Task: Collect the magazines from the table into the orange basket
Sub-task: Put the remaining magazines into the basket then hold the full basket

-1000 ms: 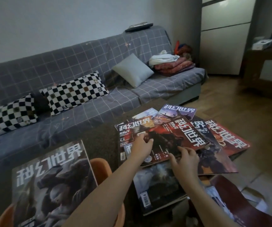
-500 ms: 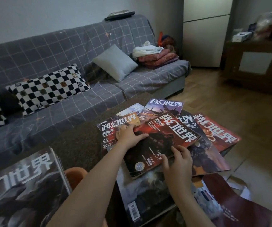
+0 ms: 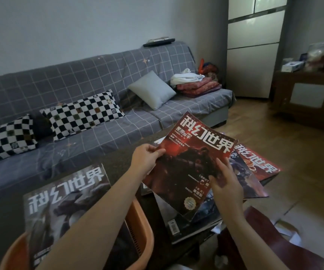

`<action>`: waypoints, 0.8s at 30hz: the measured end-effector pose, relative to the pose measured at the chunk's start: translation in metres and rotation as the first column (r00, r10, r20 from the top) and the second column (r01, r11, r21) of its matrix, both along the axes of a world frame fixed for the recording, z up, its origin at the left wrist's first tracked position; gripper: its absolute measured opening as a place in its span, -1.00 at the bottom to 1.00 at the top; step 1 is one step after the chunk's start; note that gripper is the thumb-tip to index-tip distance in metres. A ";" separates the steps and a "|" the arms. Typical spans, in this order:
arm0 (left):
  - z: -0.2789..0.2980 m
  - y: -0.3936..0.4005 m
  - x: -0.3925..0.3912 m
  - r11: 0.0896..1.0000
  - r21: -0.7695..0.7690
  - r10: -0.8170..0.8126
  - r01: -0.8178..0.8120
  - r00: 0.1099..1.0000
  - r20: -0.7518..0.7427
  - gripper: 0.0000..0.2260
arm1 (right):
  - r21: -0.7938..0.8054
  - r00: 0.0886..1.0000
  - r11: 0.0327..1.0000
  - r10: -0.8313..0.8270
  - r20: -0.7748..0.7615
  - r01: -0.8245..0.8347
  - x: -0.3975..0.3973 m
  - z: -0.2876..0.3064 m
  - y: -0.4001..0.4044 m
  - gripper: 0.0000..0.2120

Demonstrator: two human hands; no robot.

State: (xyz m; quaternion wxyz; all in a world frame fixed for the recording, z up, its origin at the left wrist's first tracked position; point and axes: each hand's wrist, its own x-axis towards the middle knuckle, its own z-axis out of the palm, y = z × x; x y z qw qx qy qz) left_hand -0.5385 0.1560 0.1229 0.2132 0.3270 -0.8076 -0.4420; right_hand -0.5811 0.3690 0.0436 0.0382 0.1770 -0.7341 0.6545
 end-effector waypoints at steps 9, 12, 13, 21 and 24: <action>0.025 0.005 0.130 0.908 0.382 0.279 -0.172 0.929 -0.244 -0.77 | -0.122 0.987 0.981 0.156 0.043 -0.149 0.045 0.064 -0.025 -0.43; 0.019 0.000 0.174 0.854 0.461 0.397 -0.240 0.874 -0.279 -0.78 | -0.117 0.953 0.961 0.266 0.146 -0.250 0.063 0.073 -0.046 -0.59; 0.016 -0.001 0.188 0.837 0.484 0.430 -0.257 0.855 -0.290 -0.78 | -0.077 0.942 0.952 0.304 0.144 -0.295 0.070 0.075 -0.053 -0.71; -0.011 -0.006 0.271 0.733 0.587 0.599 -0.343 0.734 -0.319 -0.83 | 0.040 0.863 0.869 0.483 0.147 -0.493 0.117 0.069 -0.107 -0.87; -0.016 -0.006 0.289 0.747 0.562 0.598 -0.355 0.728 -0.335 -0.84 | 0.063 0.858 0.863 0.488 0.157 -0.502 0.128 0.061 -0.123 -0.84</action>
